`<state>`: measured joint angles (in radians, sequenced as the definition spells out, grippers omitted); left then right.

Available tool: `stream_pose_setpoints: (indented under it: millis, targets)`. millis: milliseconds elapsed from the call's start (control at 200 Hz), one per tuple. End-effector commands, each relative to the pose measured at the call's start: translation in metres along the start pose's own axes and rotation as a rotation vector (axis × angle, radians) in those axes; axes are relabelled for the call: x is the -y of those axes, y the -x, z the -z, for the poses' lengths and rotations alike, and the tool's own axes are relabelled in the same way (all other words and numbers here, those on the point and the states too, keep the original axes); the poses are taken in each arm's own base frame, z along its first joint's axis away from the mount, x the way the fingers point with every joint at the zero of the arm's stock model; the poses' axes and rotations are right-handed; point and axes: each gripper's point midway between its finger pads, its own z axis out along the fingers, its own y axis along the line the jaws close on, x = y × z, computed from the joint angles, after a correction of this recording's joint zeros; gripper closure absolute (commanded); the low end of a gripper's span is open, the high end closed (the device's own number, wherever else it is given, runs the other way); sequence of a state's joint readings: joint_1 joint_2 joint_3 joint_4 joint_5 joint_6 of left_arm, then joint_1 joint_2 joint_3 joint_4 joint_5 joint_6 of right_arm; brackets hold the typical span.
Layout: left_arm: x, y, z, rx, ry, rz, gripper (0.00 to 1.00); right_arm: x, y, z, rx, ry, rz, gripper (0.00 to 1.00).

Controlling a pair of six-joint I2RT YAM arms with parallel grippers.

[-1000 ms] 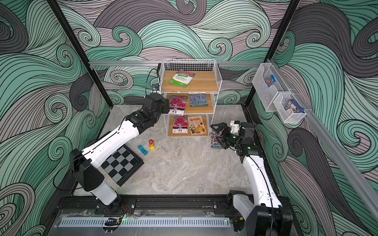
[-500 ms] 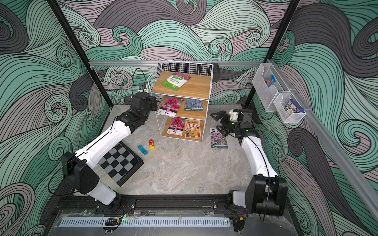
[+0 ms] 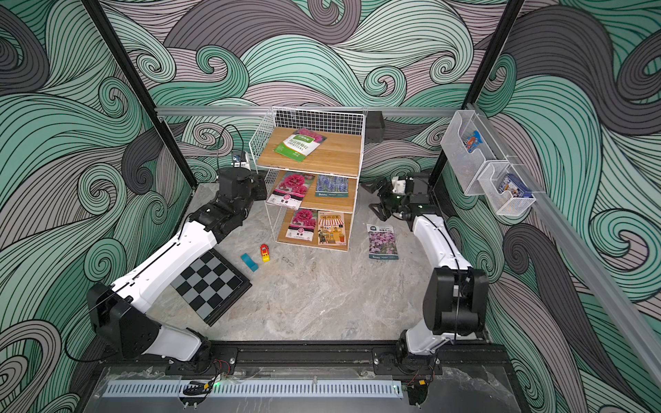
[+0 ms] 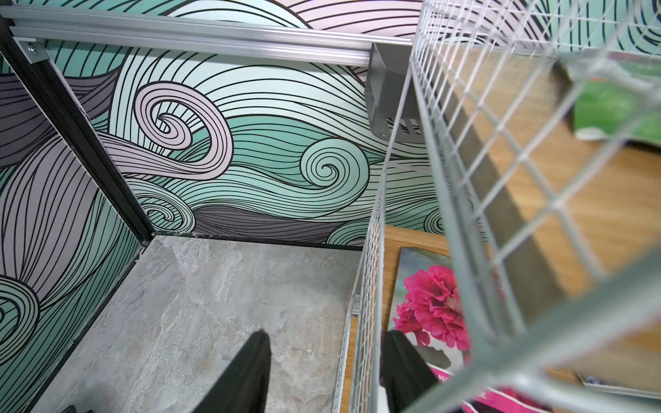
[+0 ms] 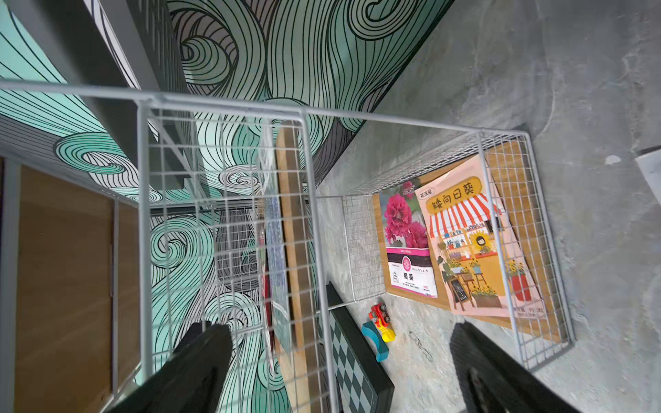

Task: Take the seed bag off the shelf
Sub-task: Move the shelf to the center of the board.

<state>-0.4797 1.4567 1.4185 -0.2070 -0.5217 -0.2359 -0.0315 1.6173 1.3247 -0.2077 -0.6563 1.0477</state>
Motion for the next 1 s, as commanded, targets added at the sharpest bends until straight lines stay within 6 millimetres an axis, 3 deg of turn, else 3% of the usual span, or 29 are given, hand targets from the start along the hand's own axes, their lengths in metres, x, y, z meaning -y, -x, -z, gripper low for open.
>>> stream_pose_setpoints:
  millis: [0, 325, 435, 575, 791, 901, 996]
  targets:
    - [-0.025, 0.027, 0.023, 0.06, 0.053, 0.04, 0.46, -0.021, 0.005, -0.015, -0.004, 0.041, 0.005, 0.01]
    - [-0.039, 0.025, 0.045, 0.052, 0.059, 0.064, 0.46, -0.037, -0.008, -0.058, -0.071, 0.046, 0.036, 0.01]
    - [-0.041, 0.027, 0.054, 0.051, 0.043, 0.07, 0.42, -0.037, -0.009, -0.063, -0.075, 0.043, 0.031, 0.01]
    - [-0.041, 0.036, 0.076, 0.014, -0.011, 0.111, 0.34, -0.031, -0.002, -0.051, -0.042, 0.032, 0.016, 0.01]
    - [-0.03, 0.054, 0.124, -0.07, -0.175, 0.383, 0.28, 0.008, 0.008, -0.017, 0.012, -0.011, -0.052, 0.01]
    - [-0.023, 0.06, 0.137, -0.143, -0.207, 0.514, 0.26, 0.026, 0.0, -0.002, 0.009, -0.024, -0.08, 0.01]
    - [-0.011, 0.08, 0.144, -0.154, -0.266, 0.634, 0.25, 0.032, -0.016, 0.01, -0.002, -0.025, -0.08, 0.01]
